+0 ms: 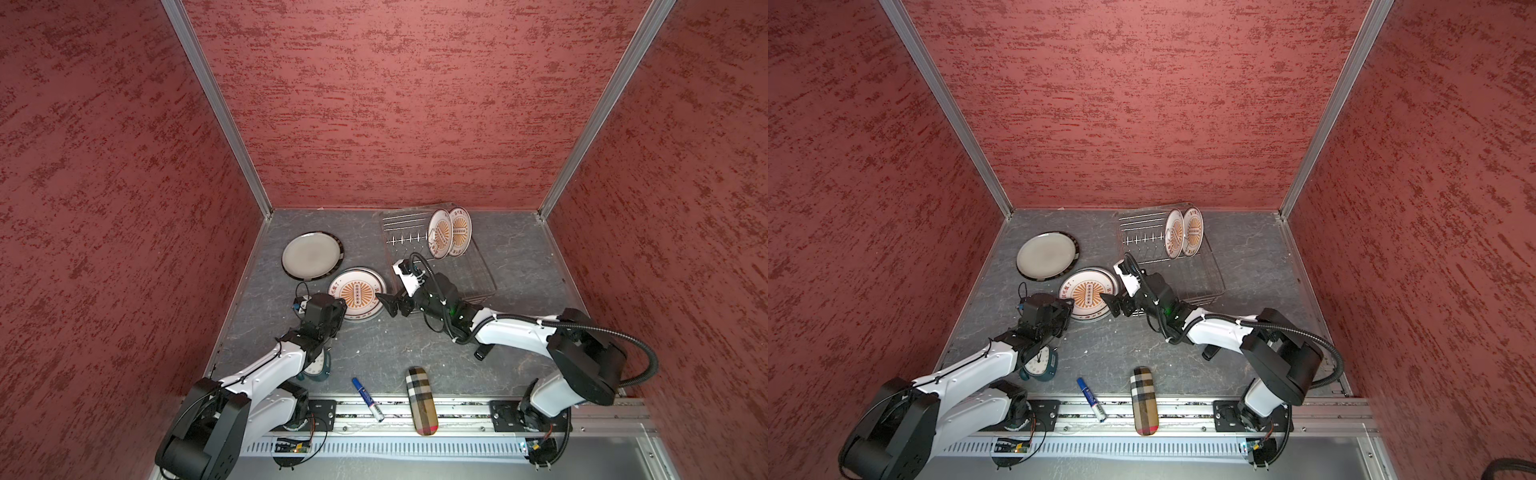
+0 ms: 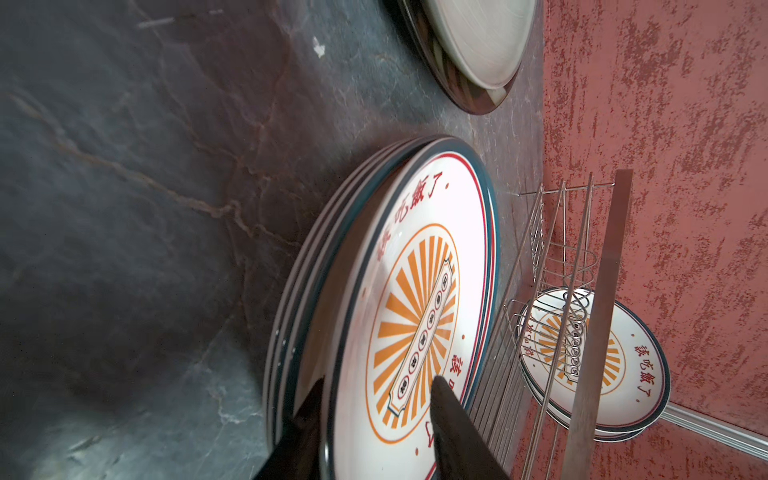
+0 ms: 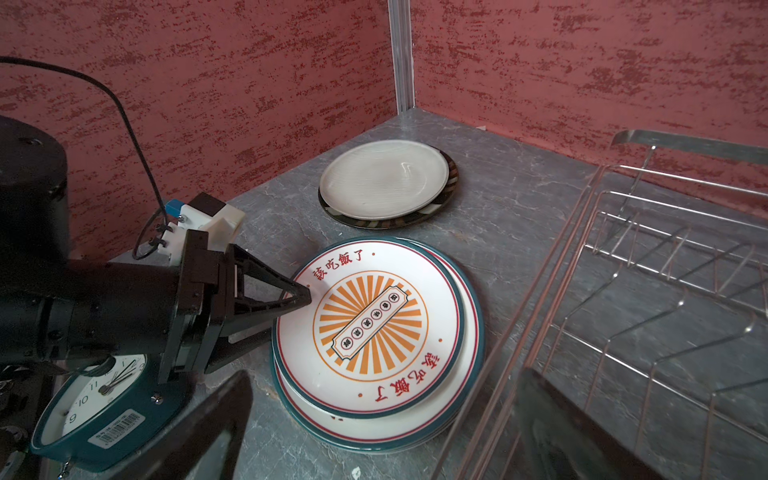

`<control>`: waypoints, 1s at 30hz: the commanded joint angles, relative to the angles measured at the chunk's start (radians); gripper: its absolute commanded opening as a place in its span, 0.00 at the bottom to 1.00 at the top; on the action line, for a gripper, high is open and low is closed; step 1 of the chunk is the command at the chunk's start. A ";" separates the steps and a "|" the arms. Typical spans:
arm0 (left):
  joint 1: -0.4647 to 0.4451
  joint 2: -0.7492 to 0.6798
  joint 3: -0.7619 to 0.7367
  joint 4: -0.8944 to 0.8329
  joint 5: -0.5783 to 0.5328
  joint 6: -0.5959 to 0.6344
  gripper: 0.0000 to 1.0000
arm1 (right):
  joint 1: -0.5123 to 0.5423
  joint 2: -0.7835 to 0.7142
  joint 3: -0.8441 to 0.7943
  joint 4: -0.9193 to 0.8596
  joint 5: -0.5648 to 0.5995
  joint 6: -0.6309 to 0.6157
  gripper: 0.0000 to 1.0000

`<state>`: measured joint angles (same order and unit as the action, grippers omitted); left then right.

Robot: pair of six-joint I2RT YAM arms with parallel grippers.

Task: Unload the plates from the dish rack
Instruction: 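Lower the sunburst plate flat onto the plate stack with the left gripper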

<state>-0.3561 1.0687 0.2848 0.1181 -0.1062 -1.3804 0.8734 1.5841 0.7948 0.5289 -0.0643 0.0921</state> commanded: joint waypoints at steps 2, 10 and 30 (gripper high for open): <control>0.005 -0.001 0.023 -0.023 -0.019 0.004 0.44 | 0.010 0.016 0.027 -0.014 0.028 -0.028 0.99; -0.001 -0.014 0.028 -0.057 -0.053 -0.002 0.46 | 0.013 0.008 0.018 -0.011 0.043 -0.032 0.99; -0.062 0.005 0.075 -0.118 -0.134 0.012 0.52 | 0.013 0.010 0.006 -0.003 0.067 -0.037 0.99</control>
<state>-0.4156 1.0657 0.3389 0.0162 -0.2131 -1.3800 0.8803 1.5921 0.7956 0.5182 -0.0235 0.0765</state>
